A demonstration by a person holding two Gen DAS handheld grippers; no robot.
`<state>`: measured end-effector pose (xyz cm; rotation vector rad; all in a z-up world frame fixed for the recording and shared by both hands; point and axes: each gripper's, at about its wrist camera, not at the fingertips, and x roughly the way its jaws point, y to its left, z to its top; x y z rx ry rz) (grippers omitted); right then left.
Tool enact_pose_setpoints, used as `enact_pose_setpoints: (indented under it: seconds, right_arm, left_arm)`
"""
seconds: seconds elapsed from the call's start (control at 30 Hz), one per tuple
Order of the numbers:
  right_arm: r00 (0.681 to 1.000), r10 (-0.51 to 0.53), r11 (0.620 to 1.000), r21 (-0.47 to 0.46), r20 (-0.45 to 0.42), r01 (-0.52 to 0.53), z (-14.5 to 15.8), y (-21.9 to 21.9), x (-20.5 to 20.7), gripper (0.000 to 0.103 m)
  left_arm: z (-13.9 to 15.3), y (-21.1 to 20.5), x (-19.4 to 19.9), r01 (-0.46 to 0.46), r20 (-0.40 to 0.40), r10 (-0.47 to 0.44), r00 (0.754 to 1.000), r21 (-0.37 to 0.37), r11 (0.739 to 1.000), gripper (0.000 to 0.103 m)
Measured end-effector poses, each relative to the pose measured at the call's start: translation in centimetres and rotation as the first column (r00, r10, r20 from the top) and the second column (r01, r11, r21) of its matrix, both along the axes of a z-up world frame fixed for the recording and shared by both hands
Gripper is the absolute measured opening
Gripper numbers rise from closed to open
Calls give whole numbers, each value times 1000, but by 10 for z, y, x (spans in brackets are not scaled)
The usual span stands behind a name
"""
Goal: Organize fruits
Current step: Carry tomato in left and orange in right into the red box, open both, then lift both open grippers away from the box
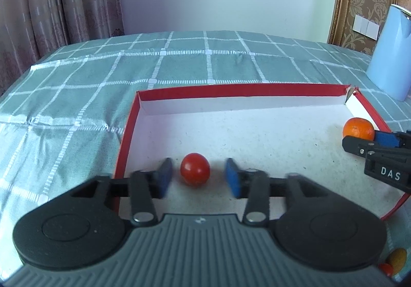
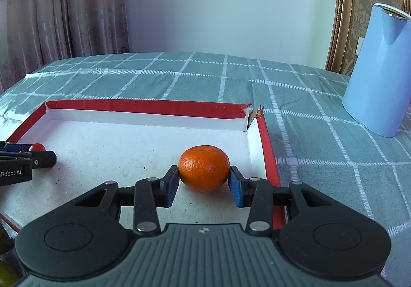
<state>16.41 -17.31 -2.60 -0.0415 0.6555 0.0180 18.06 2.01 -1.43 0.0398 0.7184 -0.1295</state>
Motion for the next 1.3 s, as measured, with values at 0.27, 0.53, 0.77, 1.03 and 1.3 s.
enact_pose_setpoints:
  seconds: [0.27, 0.53, 0.77, 1.03, 1.3]
  right_arm:
    - [1000, -8, 1000, 5, -5, 9, 0, -2, -1, 43]
    - [999, -29, 1000, 1, 45, 29, 4, -5, -10, 65]
    - [995, -42, 999, 14, 92, 41, 10, -11, -29, 65]
    - [986, -76, 989, 134, 151, 56, 24, -30, -69, 66]
    - [987, -64, 989, 141, 150, 42, 9, -40, -134, 66]
  left_arm:
    - [6, 2, -10, -20, 58, 20, 998, -6, 1000, 81]
    - [14, 7, -29, -43, 159, 44, 986, -7, 999, 92]
    - [24, 23, -65, -96, 291, 104, 951, -41, 995, 100]
    - [24, 59, -111, -153, 358, 187, 915, -121, 981, 103]
    - [20, 88, -128, -169, 313, 235, 920, -225, 960, 103]
